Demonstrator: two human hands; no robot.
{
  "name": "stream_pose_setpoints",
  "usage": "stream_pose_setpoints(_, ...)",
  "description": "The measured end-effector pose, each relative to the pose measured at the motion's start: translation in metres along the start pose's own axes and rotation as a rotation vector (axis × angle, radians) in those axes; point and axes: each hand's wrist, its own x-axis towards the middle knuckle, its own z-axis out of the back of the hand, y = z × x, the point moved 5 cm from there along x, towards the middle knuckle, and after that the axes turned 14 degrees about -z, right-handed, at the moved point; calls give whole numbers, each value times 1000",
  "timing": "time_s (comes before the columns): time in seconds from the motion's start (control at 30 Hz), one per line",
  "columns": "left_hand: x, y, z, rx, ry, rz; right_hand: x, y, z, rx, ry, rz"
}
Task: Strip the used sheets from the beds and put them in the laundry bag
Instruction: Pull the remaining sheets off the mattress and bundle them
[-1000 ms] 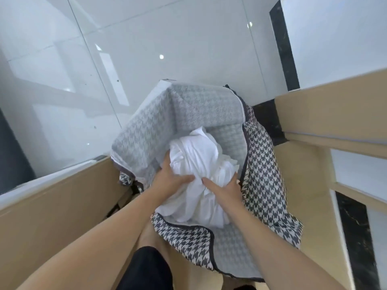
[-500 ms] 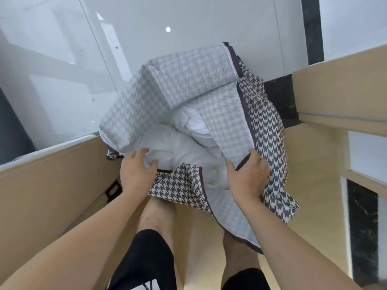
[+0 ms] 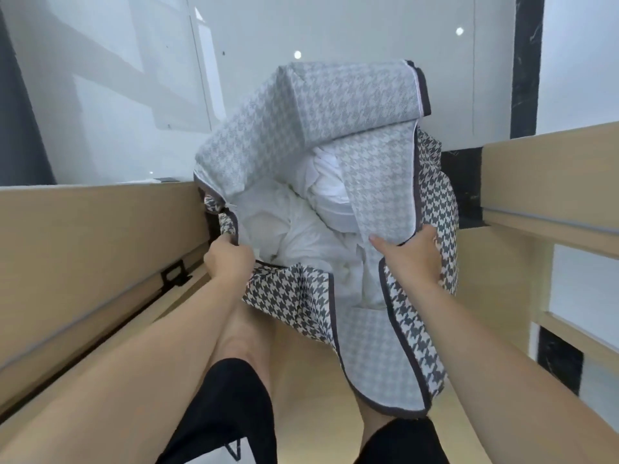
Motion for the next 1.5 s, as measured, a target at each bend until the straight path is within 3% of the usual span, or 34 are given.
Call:
stream_pose_setpoints(0.17,-32,5,8,-50,-25,-110,-14,1,22,203,41,-54)
stream_pose_setpoints(0.33,-82,-9,39,-32,-127,-185,-40,-12,102,188,-89,160)
stream_pose_setpoints(0.53,-170,-28,110,-13,-251,-297,-91,-23,246,127,-259,356)
stream_pose_setpoints(0.67,-221,-28,155,-11,-318,-281,-125,-61,309,105,-318,359)
stream_pose_setpoints(0.83,-247,-27,193,3,-369,-328,-128,-107,371,249,-439,311)
stream_pose_setpoints(1.07,-265,2,143,-49,-269,-256,-107,-156,320,156,-410,243)
stream_pose_setpoints(1.23,-273,13,116,-52,-193,-232,-118,-157,288,33,-380,314)
stream_pose_setpoints(1.5,-313,-10,126,89,-1,-419,-137,-160,282,-58,-354,410)
